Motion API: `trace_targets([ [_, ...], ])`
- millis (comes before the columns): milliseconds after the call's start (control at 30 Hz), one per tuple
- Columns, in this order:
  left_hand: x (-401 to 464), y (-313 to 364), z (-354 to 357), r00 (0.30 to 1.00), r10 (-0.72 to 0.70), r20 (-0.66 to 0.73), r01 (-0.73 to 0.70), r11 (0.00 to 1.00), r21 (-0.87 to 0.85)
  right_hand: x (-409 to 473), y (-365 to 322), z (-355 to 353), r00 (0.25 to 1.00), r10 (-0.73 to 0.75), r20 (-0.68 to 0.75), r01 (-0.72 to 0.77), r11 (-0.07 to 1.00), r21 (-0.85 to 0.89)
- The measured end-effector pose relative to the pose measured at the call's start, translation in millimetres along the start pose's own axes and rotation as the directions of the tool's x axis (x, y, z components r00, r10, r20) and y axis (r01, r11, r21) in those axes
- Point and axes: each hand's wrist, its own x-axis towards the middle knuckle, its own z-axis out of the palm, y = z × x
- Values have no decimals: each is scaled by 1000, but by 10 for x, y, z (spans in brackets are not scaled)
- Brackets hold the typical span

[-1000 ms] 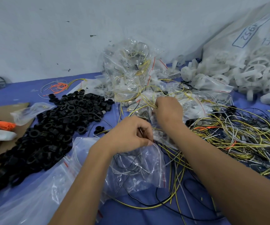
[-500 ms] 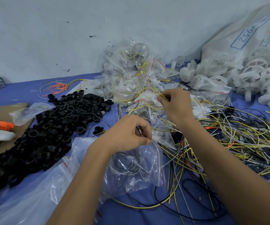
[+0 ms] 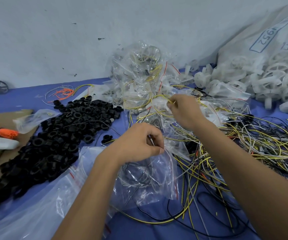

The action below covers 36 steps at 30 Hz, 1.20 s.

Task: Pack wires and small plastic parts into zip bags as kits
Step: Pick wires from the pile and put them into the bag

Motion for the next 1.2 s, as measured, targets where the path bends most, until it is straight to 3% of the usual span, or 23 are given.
trace_targets([
  [100,-5,13,2,1000,1,0,-1,1000,-2,28,-19,183,996,-32,88,49,980,-195],
  [233,-17,28,6,1000,3,-3,-3,1000,3,100,-46,343,988,64,138,-5,920,-392],
  [433,-14,26,-2,1000,-2,-13,2,1000,10,156,3,323,997,-23,72,46,941,-335],
  [567,-26,26,9,1000,-12,-11,12,1000,4,203,7,348,981,1,196,80,909,-408],
  [767,-22,28,0,1000,-13,-23,13,1000,18,213,50,352,988,-69,138,124,890,-440],
  [1000,-18,18,25,1000,-7,-15,8,1000,29,167,85,366,983,-74,166,142,884,-445],
  [1100,-14,10,30,996,6,-86,-6,1000,5,115,67,342,983,-116,143,170,875,-454],
  [1200,22,6,53,961,48,-271,-48,999,5,46,73,330,985,-141,101,171,892,-419],
])
